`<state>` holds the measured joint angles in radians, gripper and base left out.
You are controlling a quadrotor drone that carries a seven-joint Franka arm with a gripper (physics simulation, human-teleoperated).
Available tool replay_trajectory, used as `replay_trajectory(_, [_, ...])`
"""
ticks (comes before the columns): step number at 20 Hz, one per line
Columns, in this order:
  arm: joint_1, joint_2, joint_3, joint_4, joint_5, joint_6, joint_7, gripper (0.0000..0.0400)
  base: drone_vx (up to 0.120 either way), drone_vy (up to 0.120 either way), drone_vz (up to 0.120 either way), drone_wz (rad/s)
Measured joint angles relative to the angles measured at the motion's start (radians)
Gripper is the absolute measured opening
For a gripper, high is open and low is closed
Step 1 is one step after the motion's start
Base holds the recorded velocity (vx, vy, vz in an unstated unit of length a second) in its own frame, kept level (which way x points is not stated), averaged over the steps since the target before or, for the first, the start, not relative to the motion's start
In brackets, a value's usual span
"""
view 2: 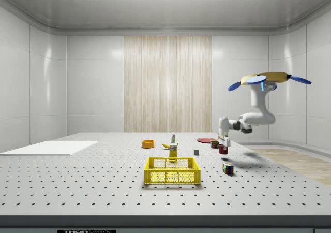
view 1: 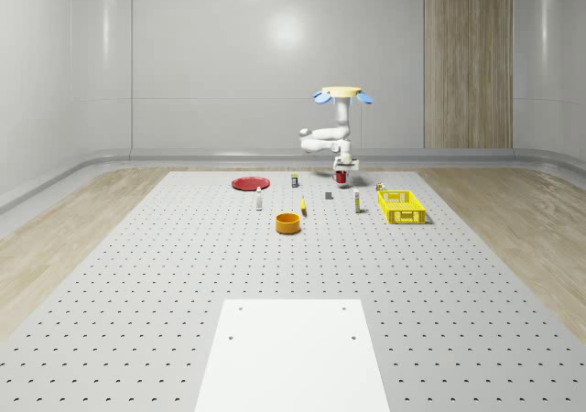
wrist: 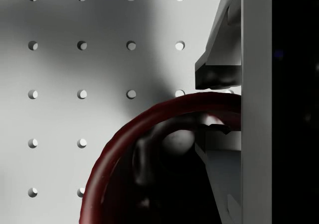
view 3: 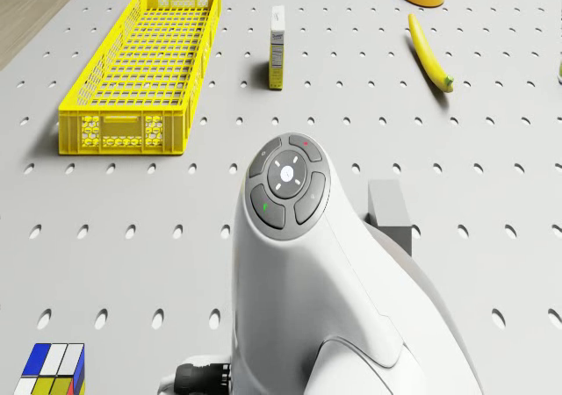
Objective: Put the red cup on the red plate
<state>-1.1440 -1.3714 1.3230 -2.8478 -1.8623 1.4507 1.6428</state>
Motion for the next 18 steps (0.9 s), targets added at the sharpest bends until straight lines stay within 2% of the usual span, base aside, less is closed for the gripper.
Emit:
replay_trajectory(11, [-0.011,-0.029,0.043,-0.004,0.049,0.015,0.012,0.01,0.0,-0.12,0.12,0.0])
replay_trajectory(16, [-0.014,-0.043,0.047,-0.003,0.058,0.028,0.015,0.01,0.0,-0.12,0.008,0.0])
replay_trajectory(18, [-0.015,-0.049,0.049,-0.003,0.06,0.033,0.016,0.01,0.0,-0.12,0.08,0.0])
